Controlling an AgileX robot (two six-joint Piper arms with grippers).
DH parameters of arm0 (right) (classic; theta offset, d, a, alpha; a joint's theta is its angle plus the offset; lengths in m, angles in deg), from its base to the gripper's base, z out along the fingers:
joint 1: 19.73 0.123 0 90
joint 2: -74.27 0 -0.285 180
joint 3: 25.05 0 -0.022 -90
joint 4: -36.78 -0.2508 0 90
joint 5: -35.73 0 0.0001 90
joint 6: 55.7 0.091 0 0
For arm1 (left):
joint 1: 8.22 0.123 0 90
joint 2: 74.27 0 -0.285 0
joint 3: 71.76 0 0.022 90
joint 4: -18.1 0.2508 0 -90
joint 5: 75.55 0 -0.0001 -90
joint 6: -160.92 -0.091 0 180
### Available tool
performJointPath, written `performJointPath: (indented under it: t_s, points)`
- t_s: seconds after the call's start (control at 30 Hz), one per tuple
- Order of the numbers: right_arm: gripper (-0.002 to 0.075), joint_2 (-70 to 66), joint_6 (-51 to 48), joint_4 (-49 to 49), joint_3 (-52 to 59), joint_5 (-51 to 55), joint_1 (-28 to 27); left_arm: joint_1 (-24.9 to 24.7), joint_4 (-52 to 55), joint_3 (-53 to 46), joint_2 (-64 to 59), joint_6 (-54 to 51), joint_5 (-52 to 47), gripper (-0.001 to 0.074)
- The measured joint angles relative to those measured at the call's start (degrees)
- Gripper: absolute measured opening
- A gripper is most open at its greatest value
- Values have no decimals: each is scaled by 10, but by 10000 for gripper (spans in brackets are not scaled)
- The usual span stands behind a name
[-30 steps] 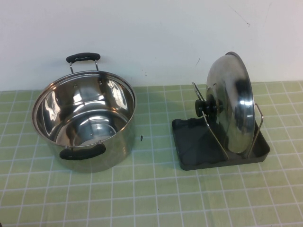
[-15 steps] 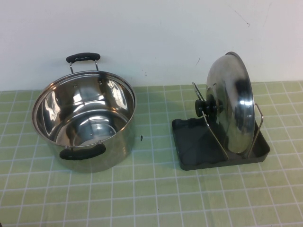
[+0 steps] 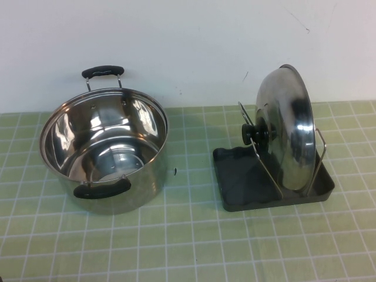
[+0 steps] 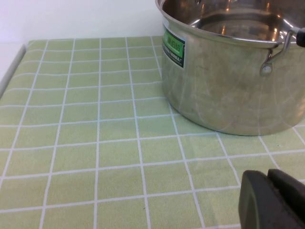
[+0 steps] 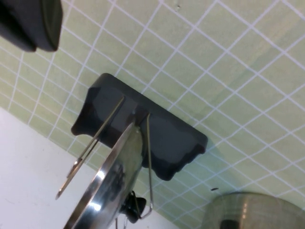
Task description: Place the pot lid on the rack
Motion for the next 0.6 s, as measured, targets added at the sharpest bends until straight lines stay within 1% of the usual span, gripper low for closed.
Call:
performJointPath:
  t_s: [0.1, 0.2, 0.27, 0.4, 0.5, 0.6]
  points:
    - [-1, 1, -1, 14, 23, -34, 0, 0, 0, 0, 0, 0, 0, -2]
    - [-1, 17, 18, 35, 62, -92, -8, 0, 0, 0, 0, 0, 0, -2]
    - [-1, 34, 56, 57, 99, -140, -26, 0, 0, 0, 0, 0, 0, -2]
    - [-1, 72, 179, 134, 169, -228, -75, 0, 0, 0, 0, 0, 0, -2]
    - [-1, 82, 223, 149, 213, -247, -104, 0, 0, 0, 0, 0, 0, -2]
    - [-1, 84, 235, 155, 227, -229, -121, 0, 0, 0, 0, 0, 0, -2]
